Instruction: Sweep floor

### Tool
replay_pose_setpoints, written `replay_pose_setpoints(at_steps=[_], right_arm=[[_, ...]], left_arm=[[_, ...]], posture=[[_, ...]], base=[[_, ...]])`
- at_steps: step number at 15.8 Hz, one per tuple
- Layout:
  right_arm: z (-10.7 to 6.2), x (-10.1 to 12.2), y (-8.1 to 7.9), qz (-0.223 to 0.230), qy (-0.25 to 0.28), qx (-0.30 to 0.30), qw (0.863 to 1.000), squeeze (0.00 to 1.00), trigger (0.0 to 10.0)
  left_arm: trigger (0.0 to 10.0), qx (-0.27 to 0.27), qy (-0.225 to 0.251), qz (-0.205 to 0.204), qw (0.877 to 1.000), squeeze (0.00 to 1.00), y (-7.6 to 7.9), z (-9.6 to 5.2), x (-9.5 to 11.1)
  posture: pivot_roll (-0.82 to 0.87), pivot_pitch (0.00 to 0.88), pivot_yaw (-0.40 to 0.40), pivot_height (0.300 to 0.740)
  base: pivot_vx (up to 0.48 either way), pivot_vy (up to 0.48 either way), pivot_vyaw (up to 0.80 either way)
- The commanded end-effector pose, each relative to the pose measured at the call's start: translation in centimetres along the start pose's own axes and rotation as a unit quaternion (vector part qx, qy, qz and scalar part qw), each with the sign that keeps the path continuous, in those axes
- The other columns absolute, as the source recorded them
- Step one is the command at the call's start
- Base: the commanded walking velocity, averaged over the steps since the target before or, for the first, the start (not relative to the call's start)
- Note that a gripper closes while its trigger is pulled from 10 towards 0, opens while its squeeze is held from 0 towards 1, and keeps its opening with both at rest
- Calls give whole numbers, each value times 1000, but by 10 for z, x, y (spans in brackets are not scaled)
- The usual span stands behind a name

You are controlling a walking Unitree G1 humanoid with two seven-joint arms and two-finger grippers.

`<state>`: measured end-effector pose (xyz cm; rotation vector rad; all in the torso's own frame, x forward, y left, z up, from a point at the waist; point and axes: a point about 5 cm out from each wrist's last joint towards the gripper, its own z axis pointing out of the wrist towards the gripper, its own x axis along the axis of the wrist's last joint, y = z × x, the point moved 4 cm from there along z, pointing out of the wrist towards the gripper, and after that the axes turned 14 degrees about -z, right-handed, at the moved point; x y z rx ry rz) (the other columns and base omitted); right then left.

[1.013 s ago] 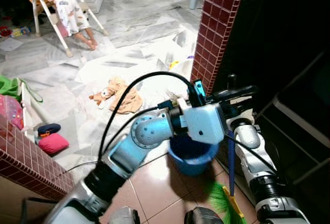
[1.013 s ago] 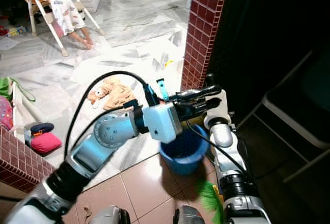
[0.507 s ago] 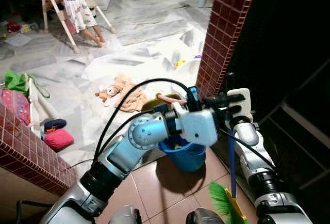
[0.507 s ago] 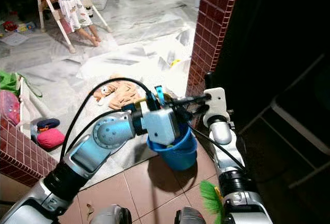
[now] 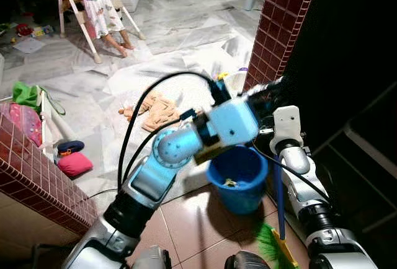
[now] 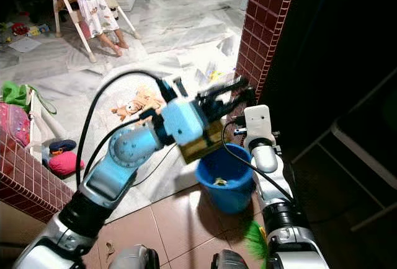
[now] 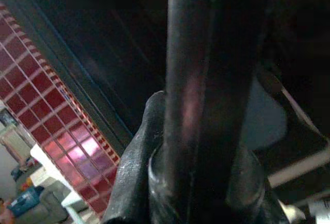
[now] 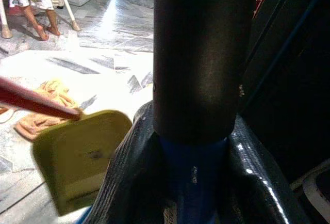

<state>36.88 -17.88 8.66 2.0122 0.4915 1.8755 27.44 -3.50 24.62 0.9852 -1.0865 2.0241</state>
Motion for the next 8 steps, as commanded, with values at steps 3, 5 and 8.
replay_pose_setpoints(at_steps=[3, 5, 8], right_arm=[[6, 13, 1, 10, 22, -7, 1000, 0, 10000], [7, 12, 2, 12, 20, -8, 1000, 0, 10000], [8, 12, 2, 12, 20, -8, 1000, 0, 10000]], left_arm=[[10000, -5, 42, -2, 999, 0, -2, 8, 22], [10000, 7, 46, 1, 999, 0, -10, 8, 27], [10000, 68, 59, 2, 996, 0, -37, 2, 36]], posture=[[-32, 30, 27, 731], [-28, 29, 29, 731], [-23, 27, 25, 731]], base=[[0, 0, 0], [0, 0, 0], [0, 0, 0]])
